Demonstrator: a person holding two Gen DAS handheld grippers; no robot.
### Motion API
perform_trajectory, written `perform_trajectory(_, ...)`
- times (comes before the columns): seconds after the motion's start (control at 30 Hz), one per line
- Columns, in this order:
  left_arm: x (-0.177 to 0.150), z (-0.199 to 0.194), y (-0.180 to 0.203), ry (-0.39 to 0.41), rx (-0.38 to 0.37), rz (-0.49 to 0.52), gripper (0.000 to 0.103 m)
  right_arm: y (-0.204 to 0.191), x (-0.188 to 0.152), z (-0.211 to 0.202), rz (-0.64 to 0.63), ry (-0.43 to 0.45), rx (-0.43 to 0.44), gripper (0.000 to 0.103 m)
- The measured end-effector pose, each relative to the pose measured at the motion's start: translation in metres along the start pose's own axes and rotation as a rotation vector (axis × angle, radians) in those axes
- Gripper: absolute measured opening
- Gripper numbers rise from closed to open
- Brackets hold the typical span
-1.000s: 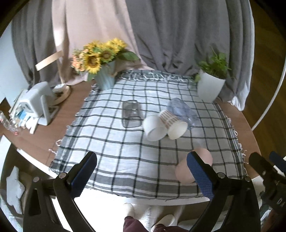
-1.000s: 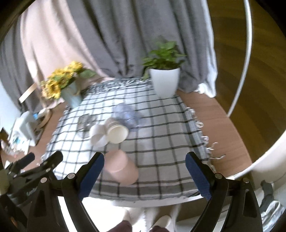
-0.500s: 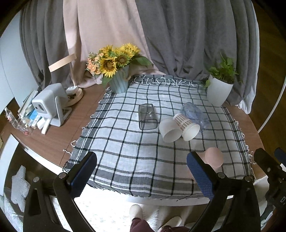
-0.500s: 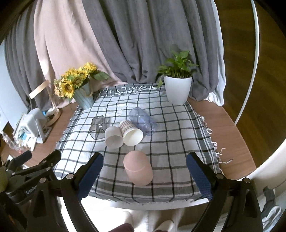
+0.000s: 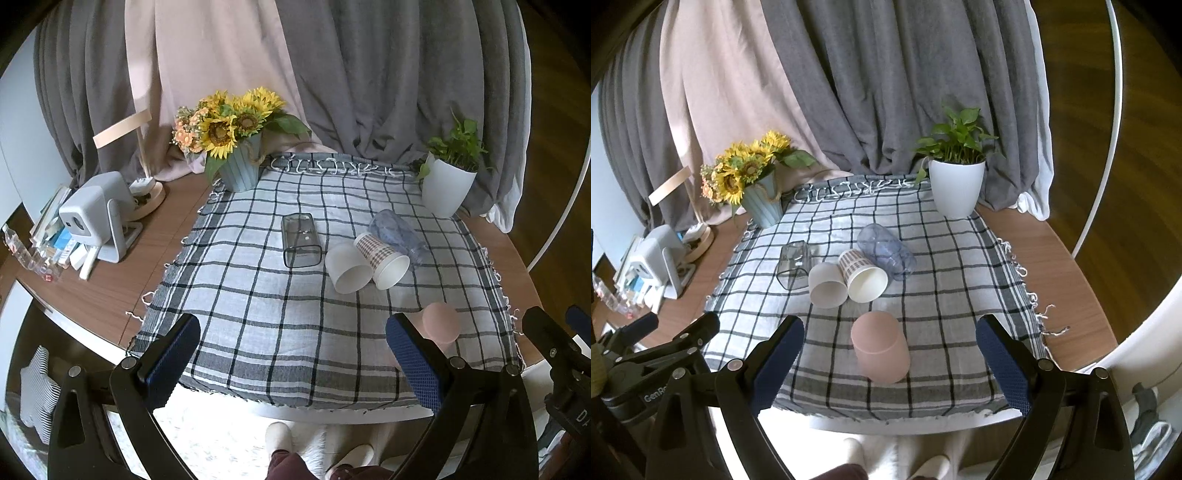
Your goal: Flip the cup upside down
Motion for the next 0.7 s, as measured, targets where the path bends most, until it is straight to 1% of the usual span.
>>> perform_trajectory(0.7,0.0007,0.0041,0.0012,-0.009,-0.014,0.008,0.103,0.0017,0.0014,-0.0009,0.003,0.0,-0.005,0.094)
Point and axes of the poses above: each gripper's, at about its wrist camera, not at the fingertips, and z roughly the way its jaws point, y to its right, x to its top, the point moved 6 cm from there along z, roughly the way its jaws point, and after that the axes turned 6 degrees about y, right-handed, at the moved point
